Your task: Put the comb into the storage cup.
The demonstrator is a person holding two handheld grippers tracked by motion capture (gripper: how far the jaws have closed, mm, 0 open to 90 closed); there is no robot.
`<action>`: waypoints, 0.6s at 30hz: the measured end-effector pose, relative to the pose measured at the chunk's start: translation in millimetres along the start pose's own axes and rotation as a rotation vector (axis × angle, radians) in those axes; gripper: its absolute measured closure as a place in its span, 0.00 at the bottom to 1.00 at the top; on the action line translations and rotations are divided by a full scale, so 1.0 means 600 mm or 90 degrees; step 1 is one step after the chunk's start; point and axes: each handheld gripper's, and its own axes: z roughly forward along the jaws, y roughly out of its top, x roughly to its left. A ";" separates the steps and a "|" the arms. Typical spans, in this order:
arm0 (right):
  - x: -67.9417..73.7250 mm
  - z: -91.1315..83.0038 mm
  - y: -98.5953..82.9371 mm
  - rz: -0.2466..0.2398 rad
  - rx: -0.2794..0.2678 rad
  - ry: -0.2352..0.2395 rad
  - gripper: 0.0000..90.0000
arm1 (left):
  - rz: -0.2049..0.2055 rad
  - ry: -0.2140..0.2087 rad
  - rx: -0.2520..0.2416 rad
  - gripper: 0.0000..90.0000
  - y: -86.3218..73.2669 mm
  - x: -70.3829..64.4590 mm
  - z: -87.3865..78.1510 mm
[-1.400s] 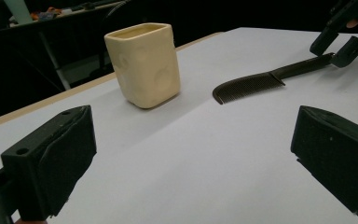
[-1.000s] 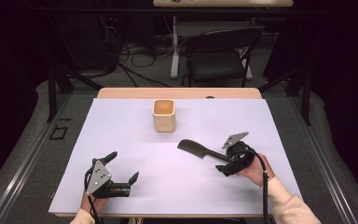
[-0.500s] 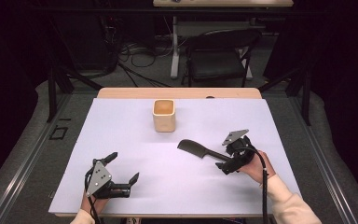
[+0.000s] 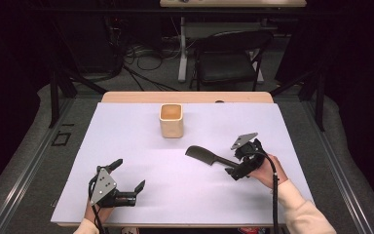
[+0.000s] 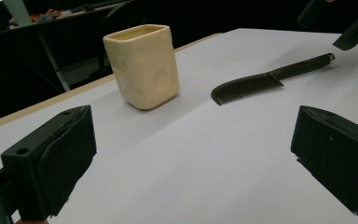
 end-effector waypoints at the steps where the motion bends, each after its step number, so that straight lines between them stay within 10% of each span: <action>1: -0.002 0.003 0.003 -0.013 0.008 -0.002 0.00 | 0.000 0.000 -0.001 0.00 0.000 0.000 0.000; 18: -0.007 0.002 0.033 -0.041 0.025 0.009 0.00 | 0.001 0.000 0.007 0.00 -0.001 0.004 0.004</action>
